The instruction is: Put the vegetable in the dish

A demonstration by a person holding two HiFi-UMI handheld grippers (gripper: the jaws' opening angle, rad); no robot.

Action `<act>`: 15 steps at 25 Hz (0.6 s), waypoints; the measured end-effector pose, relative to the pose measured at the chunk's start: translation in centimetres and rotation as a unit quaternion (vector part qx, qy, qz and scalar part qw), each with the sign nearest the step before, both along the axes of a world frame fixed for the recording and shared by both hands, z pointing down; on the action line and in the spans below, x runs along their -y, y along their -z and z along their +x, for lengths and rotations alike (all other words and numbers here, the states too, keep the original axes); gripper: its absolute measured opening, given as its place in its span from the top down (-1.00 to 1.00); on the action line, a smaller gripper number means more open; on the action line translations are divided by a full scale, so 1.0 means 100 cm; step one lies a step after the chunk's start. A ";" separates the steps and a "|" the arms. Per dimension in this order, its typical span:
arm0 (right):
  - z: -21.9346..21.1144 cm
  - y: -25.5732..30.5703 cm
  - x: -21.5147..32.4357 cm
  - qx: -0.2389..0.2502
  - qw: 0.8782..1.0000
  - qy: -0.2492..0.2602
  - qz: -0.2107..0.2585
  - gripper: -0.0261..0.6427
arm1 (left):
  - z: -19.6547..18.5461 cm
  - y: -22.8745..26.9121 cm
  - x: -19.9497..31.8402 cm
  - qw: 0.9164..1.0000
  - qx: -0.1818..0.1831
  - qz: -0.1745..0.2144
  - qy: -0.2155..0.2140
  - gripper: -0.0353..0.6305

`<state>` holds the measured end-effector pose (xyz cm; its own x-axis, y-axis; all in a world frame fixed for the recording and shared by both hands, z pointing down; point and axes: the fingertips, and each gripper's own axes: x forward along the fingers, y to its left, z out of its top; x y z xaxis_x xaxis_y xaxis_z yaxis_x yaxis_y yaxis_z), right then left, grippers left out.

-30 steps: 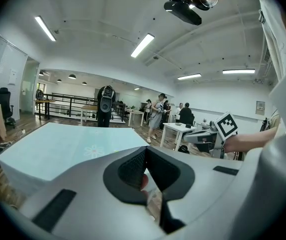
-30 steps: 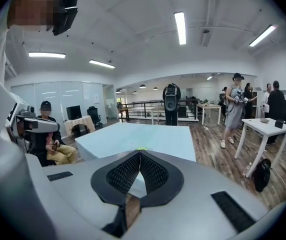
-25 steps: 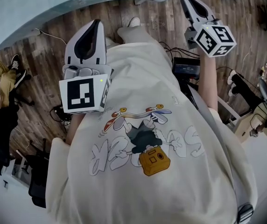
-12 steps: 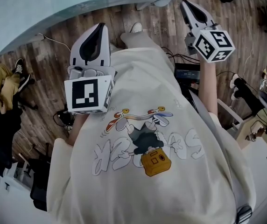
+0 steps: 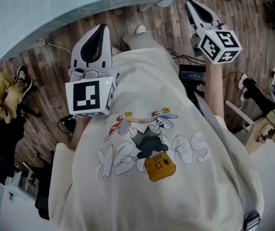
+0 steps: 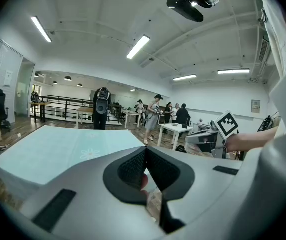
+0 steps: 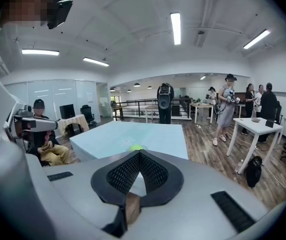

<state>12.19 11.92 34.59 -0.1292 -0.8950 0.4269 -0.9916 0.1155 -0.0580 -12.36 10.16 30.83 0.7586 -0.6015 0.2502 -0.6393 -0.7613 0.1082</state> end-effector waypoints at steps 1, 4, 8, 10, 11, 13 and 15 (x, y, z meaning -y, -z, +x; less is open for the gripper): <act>-0.001 0.001 0.000 -0.001 1.000 0.000 0.000 0.86 | -0.001 0.001 0.000 1.000 -0.001 0.000 0.001 0.87; -0.002 0.001 0.000 -0.004 1.000 0.002 -0.002 0.86 | -0.003 0.002 -0.001 1.000 -0.005 0.001 0.004 0.87; -0.001 0.000 0.001 -0.004 1.000 0.000 -0.004 0.86 | -0.007 0.002 0.001 1.000 -0.009 -0.004 0.011 0.87; -0.001 0.001 0.002 -0.004 1.000 0.000 -0.004 0.86 | -0.007 0.002 0.002 1.000 -0.010 -0.006 0.012 0.87; -0.001 0.001 0.002 -0.004 1.000 0.000 -0.004 0.86 | -0.007 0.002 0.002 1.000 -0.010 -0.006 0.012 0.87; -0.001 0.001 0.001 -0.005 1.000 0.001 -0.004 0.86 | -0.006 0.001 0.000 1.000 -0.010 -0.007 0.011 0.87; -0.002 0.000 -0.001 -0.005 1.000 0.003 -0.005 0.86 | -0.006 0.000 -0.002 1.000 -0.011 -0.008 0.011 0.87</act>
<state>12.01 11.99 34.55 -0.1295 -0.8903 0.4365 -0.9915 0.1201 -0.0490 -12.95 10.33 30.79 0.7501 -0.6146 0.2442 -0.6538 -0.7447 0.1339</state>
